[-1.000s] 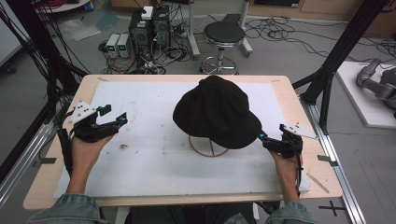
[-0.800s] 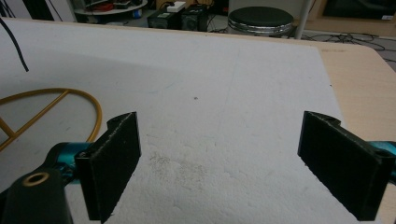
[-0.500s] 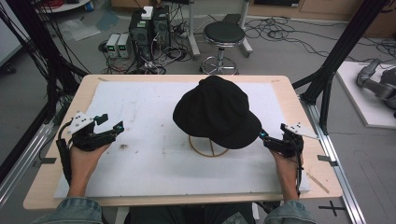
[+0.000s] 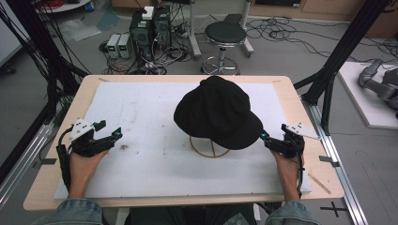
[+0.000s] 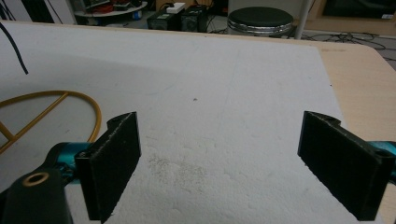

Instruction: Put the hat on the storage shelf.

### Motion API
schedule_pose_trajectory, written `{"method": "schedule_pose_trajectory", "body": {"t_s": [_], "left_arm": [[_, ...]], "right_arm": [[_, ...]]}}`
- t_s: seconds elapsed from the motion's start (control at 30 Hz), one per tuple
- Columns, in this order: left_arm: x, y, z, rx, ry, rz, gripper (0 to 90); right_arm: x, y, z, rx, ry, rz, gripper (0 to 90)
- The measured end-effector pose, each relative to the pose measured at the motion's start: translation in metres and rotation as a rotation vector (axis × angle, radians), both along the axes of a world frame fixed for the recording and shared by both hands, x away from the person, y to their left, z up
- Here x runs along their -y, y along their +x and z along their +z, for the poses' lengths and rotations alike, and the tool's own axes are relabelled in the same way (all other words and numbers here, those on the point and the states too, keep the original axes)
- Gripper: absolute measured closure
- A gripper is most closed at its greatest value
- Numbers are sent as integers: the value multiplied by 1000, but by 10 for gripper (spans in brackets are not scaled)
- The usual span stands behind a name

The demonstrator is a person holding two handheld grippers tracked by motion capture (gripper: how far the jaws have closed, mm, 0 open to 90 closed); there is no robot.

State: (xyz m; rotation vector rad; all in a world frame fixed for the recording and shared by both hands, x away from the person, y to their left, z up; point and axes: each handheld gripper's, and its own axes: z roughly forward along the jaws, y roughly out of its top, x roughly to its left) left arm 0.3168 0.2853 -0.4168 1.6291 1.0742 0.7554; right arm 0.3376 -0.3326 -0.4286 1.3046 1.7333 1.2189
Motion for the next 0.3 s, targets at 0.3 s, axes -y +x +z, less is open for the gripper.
{"method": "schedule_pose_trajectory", "body": {"t_s": [0.3], "left_arm": [[-3,1,-4,-11,6,2,297]], "right_arm": [[0,0,0,-1,0,-2,130]]}}
